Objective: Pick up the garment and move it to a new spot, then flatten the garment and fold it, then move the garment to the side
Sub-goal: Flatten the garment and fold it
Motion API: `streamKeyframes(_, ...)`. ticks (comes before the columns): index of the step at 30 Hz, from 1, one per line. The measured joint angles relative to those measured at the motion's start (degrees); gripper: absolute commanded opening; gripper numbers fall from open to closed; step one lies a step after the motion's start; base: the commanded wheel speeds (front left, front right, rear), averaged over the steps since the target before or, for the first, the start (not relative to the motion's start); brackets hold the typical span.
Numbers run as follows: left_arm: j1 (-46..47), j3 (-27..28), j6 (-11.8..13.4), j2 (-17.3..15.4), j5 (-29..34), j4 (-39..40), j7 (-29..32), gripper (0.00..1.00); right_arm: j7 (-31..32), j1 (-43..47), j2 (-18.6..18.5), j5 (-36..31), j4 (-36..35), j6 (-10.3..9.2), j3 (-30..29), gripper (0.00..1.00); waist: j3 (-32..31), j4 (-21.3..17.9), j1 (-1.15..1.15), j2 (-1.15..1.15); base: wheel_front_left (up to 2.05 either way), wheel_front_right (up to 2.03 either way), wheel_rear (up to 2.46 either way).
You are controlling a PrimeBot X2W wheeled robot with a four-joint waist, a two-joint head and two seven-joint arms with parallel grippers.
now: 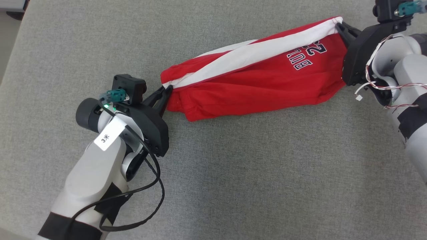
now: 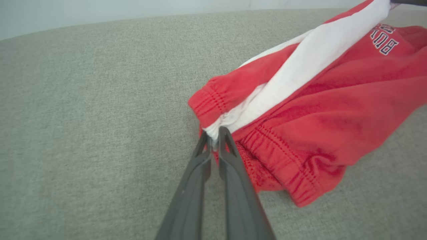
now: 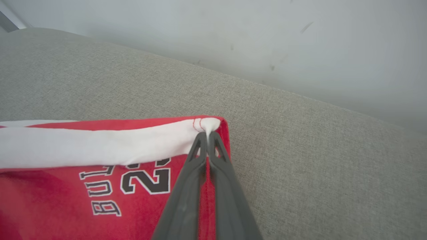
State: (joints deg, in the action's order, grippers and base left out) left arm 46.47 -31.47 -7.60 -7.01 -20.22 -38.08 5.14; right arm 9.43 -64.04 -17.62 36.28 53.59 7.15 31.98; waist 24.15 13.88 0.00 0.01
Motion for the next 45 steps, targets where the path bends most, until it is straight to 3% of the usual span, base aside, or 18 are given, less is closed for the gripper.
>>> streamKeyframes(2,0.2,0.1,0.0,0.5,0.0,-1.3,-0.8,0.00,-0.7,-0.1,0.4,0.0,0.8,0.00,0.3,0.00,-0.1,-0.1,0.00,0.00,0.00,0.00,0.00)
streamKeyframes(3,0.6,0.0,0.0,0.9,0.0,-2.1,-1.2,0.31,-1.2,-0.3,0.5,0.0,1.5,0.00,0.4,0.38,-0.1,-0.1,0.00,0.00,0.00,0.00,0.00)
streamKeyframes(4,0.9,0.1,0.0,1.2,0.0,-2.4,-1.3,0.66,-1.4,-0.4,0.6,0.0,2.0,0.00,0.6,1.00,-0.2,-0.1,0.00,0.00,0.00,0.00,0.00)
streamKeyframes(5,1.2,0.1,0.0,1.3,0.0,-2.8,-1.9,1.00,-1.4,-0.7,0.7,0.1,2.4,0.00,0.9,1.00,-0.3,-0.2,0.00,0.00,0.00,0.00,0.00)
streamKeyframes(16,1.2,1.1,1.3,1.8,0.0,-6.6,-7.1,1.00,-5.8,-0.6,0.5,2.4,3.7,0.00,3.8,1.00,-2.8,-0.9,0.00,0.00,0.00,0.00,0.00)
streamKeyframes(29,-5.4,1.3,4.1,2.3,0.0,-4.6,-14.2,1.00,-11.5,8.6,-1.4,6.1,2.0,0.00,5.7,1.00,-5.9,-2.0,-0.01,-0.01,0.00,0.00,0.00)
streamKeyframes(45,-9.7,0.7,3.9,3.7,-2.5,-3.9,-16.3,1.00,-13.4,13.4,-0.3,9.6,1.9,0.00,7.0,1.00,-8.2,-3.5,-0.01,-0.01,0.00,0.00,0.00)
